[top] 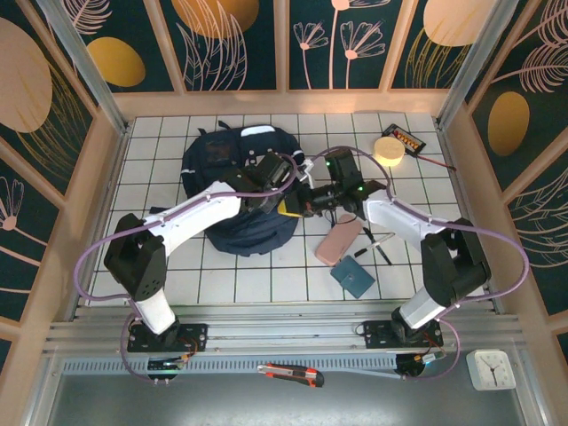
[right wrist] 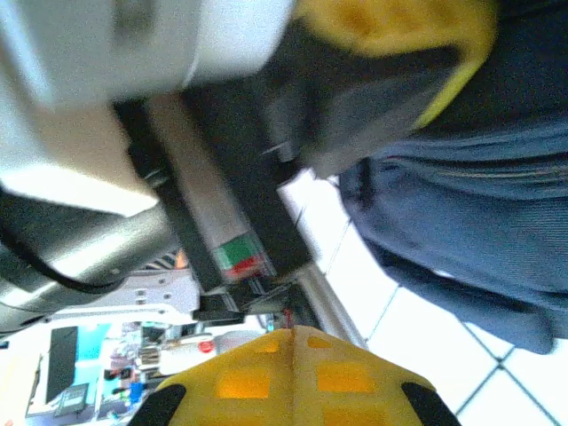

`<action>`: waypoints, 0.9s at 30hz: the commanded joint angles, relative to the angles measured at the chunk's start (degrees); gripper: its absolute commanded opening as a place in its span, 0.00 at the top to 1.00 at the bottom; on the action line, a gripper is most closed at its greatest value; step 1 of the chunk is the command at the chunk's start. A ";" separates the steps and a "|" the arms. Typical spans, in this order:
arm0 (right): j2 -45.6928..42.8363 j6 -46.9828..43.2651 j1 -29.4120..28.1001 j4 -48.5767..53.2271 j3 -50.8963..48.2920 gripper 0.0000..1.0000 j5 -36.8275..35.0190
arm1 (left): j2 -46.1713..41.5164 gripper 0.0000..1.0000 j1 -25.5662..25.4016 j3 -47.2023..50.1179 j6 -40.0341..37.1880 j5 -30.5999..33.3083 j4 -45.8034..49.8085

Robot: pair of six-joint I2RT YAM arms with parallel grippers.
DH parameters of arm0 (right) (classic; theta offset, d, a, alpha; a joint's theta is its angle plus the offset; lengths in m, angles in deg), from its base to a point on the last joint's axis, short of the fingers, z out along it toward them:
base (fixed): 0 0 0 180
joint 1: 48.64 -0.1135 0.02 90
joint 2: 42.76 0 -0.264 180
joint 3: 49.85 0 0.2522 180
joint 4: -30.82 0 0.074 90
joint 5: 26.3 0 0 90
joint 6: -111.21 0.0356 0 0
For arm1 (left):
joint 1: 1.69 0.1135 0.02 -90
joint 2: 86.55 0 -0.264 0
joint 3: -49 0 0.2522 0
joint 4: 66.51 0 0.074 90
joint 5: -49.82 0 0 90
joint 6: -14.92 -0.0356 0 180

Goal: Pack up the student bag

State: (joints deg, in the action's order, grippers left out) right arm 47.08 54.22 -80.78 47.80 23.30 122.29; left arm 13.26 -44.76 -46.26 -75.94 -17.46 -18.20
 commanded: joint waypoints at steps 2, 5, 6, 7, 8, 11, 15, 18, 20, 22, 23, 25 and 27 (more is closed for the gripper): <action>-0.33 10.49 -4.65 -15.29 -6.09 1.00 -0.26 | -0.07 1.00 0.49 -3.71 7.07 -3.98 -3.78; -2.96 14.08 -3.39 -20.75 -10.40 1.00 -5.49 | -0.14 1.00 0.49 -3.80 6.47 -4.05 -3.84; -4.52 13.17 -2.19 -19.54 -11.37 0.90 -8.20 | -0.64 1.00 0.48 -3.39 5.88 -4.10 -3.95; -6.96 9.96 -0.72 -14.71 -11.60 0.70 -13.35 | -1.24 1.00 0.49 -2.46 5.13 -4.34 -4.41; -9.83 5.48 0.33 -10.05 -11.77 0.50 -18.92 | -1.24 1.00 0.44 -1.32 4.49 -4.89 -5.06; -16.82 -5.63 4.48 -8.24 -14.23 0.16 -26.89 | -4.58 1.00 0.47 1.05 3.74 -5.62 -6.25; -18.98 -22.12 9.09 -15.15 -18.53 0.14 -21.73 | -5.23 1.00 0.45 1.64 2.71 -6.53 -6.39; -18.55 -39.27 8.77 -19.69 -21.55 0.14 -17.96 | -5.47 1.00 0.52 1.56 1.26 -6.56 -6.34; -16.60 -47.24 9.04 -21.62 -22.17 0.14 -17.79 | -5.44 1.00 0.49 1.26 0.01 -6.50 -5.86; -12.37 -51.04 9.19 -21.47 -20.34 0.16 -16.03 | -5.35 1.00 0.44 0.93 -0.77 -6.44 -5.37; -10.11 -51.75 9.08 -21.10 -19.00 0.18 -15.00 | -5.26 1.00 0.52 0.82 -1.14 -6.73 -5.14; -5.65 -52.31 8.11 -21.06 -15.91 0.22 -14.51 | -5.15 1.00 0.49 0.55 -1.35 -6.81 -5.09; -2.76 -53.62 6.42 -21.50 -14.06 0.23 -16.55 | -4.83 1.00 0.46 0.14 -1.51 -7.13 -4.99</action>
State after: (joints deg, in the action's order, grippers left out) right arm 41.86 7.86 -72.48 29.31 5.88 105.26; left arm 10.47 -44.43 -44.58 -76.38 -23.69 -21.24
